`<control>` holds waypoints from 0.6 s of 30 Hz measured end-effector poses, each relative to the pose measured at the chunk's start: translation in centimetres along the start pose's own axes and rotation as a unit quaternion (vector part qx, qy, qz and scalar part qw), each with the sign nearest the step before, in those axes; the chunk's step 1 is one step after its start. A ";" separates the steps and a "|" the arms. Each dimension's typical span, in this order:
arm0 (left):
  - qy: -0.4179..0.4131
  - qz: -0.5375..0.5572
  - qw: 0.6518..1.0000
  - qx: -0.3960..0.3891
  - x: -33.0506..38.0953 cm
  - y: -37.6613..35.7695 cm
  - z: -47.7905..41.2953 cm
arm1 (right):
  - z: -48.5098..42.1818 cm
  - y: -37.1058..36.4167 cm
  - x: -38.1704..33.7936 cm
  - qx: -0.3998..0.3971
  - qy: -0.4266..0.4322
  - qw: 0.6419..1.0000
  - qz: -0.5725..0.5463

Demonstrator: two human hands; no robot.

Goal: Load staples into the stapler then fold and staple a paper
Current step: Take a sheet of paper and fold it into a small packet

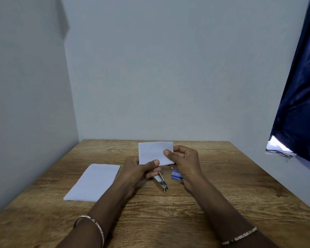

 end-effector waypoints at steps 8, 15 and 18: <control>-0.017 -0.078 0.997 0.006 0.0 0.2 -0.4 | -0.2 0.4 -0.3 0.025 0.030 0.999 0.015; -0.020 -0.035 0.999 0.008 0.2 0.5 -0.5 | 0.1 -0.1 -0.2 -0.021 -0.014 0.999 -0.045; -0.021 0.001 1.000 0.013 0.4 0.2 -0.4 | 0.7 -1.0 0.0 -0.087 -0.036 0.995 -0.028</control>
Point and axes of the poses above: each hand's wrist, its own z-axis away from the middle knuckle, its own y-axis out of the back of the hand, x = y × z, the point moved 4 cm from there along -z, towards the middle knuckle, and after that the axes turned 11 degrees about x, right-handed, at the moved point
